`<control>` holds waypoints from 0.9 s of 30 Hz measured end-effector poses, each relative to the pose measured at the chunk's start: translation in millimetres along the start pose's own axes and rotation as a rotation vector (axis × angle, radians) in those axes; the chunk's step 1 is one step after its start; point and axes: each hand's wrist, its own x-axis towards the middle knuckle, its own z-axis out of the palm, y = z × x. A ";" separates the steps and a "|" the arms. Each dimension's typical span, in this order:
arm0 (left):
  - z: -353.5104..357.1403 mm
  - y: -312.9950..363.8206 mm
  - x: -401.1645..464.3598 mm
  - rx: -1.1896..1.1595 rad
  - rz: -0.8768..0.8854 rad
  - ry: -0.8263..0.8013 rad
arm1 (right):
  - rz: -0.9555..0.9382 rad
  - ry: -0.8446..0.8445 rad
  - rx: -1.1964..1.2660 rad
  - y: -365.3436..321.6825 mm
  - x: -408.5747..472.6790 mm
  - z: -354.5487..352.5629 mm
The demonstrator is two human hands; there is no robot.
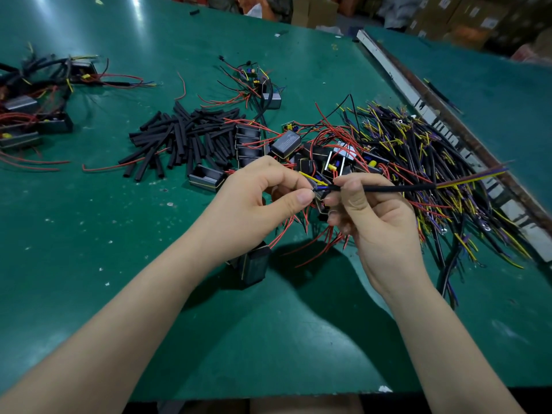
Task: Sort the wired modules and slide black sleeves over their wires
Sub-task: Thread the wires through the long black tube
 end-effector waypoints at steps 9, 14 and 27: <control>-11.3 -4.3 3.3 0.175 0.108 -0.081 | -0.012 0.042 -0.053 1.4 1.1 -0.7; -12.7 -6.3 3.1 0.397 0.281 -0.099 | -0.036 -0.003 -0.102 1.7 0.4 -0.5; -10.7 -4.4 1.9 0.362 0.255 -0.085 | -0.047 0.005 -0.061 1.8 0.3 -0.9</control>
